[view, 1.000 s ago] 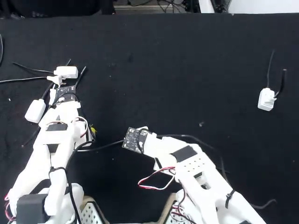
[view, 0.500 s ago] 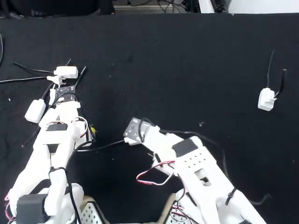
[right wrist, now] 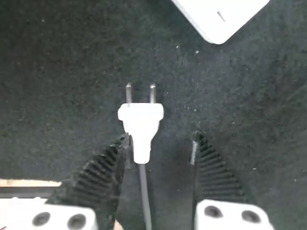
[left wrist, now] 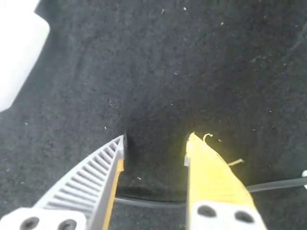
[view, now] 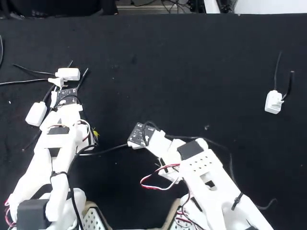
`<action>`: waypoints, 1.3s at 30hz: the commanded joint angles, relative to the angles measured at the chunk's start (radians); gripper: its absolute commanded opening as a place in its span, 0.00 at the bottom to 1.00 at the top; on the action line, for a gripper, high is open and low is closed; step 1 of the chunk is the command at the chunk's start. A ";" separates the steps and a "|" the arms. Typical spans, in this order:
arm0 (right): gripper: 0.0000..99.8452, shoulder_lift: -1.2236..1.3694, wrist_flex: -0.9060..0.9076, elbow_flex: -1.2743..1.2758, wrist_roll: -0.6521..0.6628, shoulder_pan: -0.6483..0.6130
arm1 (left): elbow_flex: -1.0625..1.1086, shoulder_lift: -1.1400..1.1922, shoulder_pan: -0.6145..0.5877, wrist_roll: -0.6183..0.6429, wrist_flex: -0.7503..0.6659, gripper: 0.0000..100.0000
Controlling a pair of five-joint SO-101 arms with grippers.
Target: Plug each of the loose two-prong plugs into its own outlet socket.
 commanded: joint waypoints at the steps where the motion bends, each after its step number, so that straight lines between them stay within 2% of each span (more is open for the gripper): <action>1: 0.15 -0.015 -0.035 -0.051 -0.005 -0.009 | -0.004 -0.028 -0.019 0.011 -0.008 0.21; 5: 0.15 0.004 -0.103 -0.050 -0.005 0.035 | -0.004 -0.028 -0.019 0.011 -0.008 0.21; 17: 0.15 0.239 -0.146 -0.051 0.095 0.020 | -0.004 -0.028 -0.019 0.011 -0.011 0.21; 24: 0.15 0.150 -0.074 -0.016 0.089 -0.115 | -0.004 -0.028 -0.018 0.011 -0.011 0.21; 34: 0.15 0.024 -0.074 0.039 0.095 -0.115 | -0.004 -0.029 -0.019 0.011 -0.008 0.21; 39: 0.01 -0.047 -0.064 -0.004 0.092 -0.038 | -0.004 -0.029 -0.019 0.009 -0.008 0.21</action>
